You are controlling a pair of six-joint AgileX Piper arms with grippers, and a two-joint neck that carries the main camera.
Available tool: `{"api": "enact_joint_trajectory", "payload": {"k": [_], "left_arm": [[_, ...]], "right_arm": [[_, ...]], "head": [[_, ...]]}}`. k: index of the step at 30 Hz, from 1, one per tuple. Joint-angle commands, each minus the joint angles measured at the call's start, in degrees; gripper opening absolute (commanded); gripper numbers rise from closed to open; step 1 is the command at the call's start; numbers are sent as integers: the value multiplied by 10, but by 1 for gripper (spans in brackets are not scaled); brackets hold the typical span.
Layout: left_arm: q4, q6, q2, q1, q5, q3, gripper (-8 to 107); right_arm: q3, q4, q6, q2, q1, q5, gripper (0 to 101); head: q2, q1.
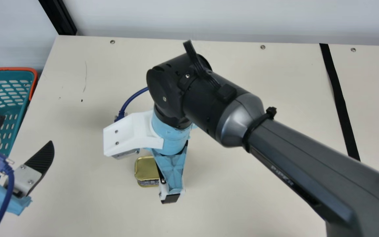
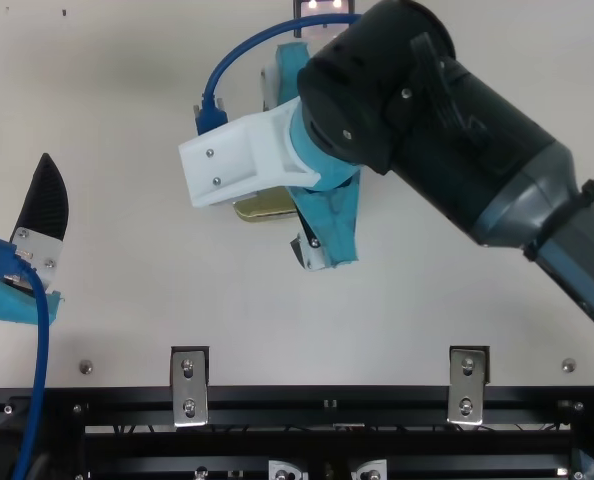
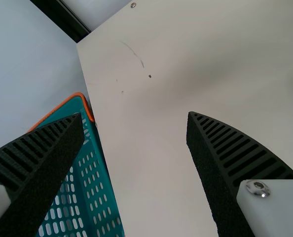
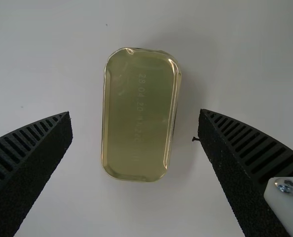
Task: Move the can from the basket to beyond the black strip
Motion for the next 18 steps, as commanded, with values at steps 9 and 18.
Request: {"api": "enact_joint_trajectory", "payload": {"k": [9, 18], "left_arm": [[0, 0, 0, 0, 0, 0, 90], [0, 0, 0, 0, 0, 0, 90]], "right_arm": [[-7, -19, 13, 17, 1, 1, 101], [-21, -17, 26, 33, 4, 1, 101]], "head": [[-2, 0], [-2, 0]]}}
